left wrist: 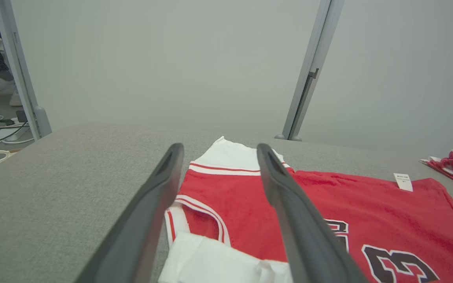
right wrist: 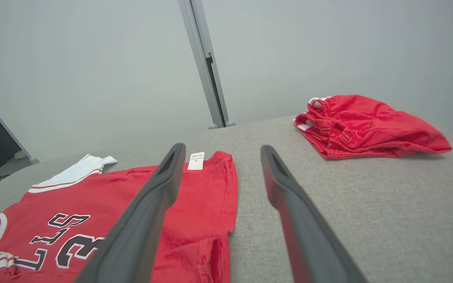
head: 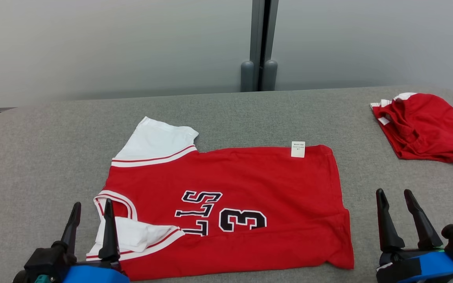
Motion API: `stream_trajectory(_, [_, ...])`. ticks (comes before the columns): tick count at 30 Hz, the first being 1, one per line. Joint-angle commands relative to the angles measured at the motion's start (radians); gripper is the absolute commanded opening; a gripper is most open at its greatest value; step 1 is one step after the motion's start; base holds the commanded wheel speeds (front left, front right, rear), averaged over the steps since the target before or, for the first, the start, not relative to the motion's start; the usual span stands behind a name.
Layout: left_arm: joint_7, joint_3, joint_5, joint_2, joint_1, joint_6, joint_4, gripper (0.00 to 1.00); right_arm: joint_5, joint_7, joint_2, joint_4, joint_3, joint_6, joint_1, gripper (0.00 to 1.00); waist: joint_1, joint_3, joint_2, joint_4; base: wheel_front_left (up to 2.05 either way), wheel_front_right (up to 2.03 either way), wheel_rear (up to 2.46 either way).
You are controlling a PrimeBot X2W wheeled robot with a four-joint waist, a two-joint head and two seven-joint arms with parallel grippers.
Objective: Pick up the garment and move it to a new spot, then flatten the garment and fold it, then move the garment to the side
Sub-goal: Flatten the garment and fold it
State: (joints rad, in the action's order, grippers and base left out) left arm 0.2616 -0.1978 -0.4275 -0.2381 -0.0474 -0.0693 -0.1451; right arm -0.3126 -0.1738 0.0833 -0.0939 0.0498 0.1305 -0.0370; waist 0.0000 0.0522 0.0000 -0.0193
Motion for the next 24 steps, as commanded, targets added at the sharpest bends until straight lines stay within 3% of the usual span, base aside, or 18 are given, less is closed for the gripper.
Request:
stream_trajectory(1, [0.004,0.012,0.014,0.003,0.021,0.007,0.006,1.00,0.010,-0.013,-0.004,0.004,-0.003,0.001,0.016,1.00,0.0000,-0.001,0.0000,-0.002,0.00,0.00,0.00])
stream_trajectory(13, [0.004,0.103,0.153,0.067,0.103,0.052,-0.015,1.00,0.068,-0.078,-0.031,-0.025,-0.066,0.001,0.075,1.00,0.0000,-0.007,0.0000,0.004,0.00,0.00,0.00])
stream_trajectory(24, [0.004,0.139,0.226,0.062,0.101,0.077,-0.080,1.00,0.076,-0.076,-0.033,-0.061,-0.077,0.001,0.041,1.00,0.0000,-0.018,0.0000,0.014,0.00,0.00,0.00])
